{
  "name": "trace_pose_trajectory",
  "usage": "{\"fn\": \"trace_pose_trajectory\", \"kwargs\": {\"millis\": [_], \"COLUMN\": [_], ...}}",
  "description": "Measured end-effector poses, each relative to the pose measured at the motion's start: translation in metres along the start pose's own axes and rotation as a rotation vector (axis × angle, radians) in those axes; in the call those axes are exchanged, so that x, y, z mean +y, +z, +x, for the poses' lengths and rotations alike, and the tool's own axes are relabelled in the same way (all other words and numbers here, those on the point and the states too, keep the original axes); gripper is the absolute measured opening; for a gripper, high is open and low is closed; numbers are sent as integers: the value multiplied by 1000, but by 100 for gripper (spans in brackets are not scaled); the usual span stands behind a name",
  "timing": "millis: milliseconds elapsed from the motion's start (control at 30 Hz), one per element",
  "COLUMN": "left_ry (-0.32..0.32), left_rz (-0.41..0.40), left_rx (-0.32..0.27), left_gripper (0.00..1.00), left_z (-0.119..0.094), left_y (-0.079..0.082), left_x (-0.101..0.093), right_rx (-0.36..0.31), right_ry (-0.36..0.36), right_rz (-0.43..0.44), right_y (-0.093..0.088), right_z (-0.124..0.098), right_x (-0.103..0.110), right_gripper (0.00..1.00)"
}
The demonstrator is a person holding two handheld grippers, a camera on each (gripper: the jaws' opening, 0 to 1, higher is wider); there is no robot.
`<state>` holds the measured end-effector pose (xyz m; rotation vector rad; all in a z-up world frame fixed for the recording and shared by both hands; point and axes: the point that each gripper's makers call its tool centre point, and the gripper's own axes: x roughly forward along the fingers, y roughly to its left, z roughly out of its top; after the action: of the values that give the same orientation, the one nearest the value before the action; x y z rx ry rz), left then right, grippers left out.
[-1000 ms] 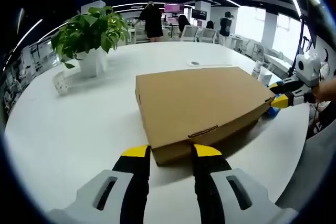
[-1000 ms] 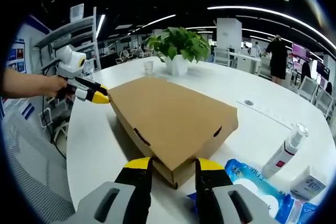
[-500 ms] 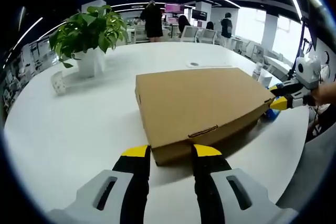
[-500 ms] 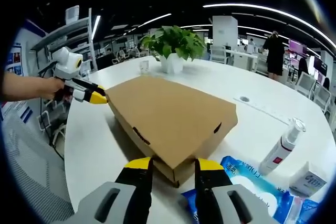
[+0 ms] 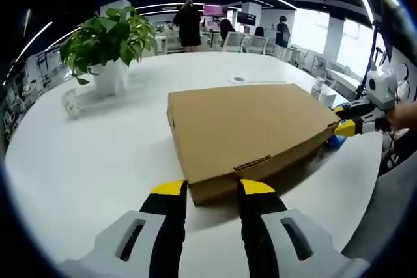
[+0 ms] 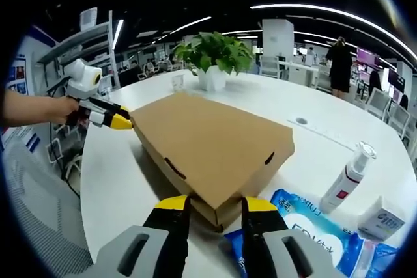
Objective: Operate the shoe box by opening the lid, removing the specified soft item, and placing it in the target area until the item is outside and the box remains undamaged.
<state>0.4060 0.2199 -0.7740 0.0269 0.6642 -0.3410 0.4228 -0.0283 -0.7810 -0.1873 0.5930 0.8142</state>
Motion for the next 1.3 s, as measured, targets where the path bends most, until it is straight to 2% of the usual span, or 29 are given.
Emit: {"fn": "trace_pose_trajectory", "kwargs": {"millis": [167,500,667,800,1000,1067,1300], "left_ry": [5,-1,6,10,17,19,15], "left_rz": [31,27,26,25,24,29,30], "left_rx": [16,21,26,33,29,27,-7], "left_gripper": [31,32,33,38,45,47,52], "left_z": [1,1,-5,-11,-24,-32,-56], "left_y": [0,1,0,-2,-2,-2,6], "left_x": [0,1,2,0,-5,-7,-18], "right_rx": [-2,-2,-22,-41,-51,-59,-69], "right_ry": [-4,-9,-44,-71,-109,-145,-204], "right_rz": [16,26,27,32,40,47,63], "right_y": [0,0,5,10,7,5,-8], "right_z": [0,-1,-10,-20,-40,-51,-87], "right_x": [0,1,-3,-7,-16,-24,-38], "right_gripper": [28,28,31,36,40,41,48]}}
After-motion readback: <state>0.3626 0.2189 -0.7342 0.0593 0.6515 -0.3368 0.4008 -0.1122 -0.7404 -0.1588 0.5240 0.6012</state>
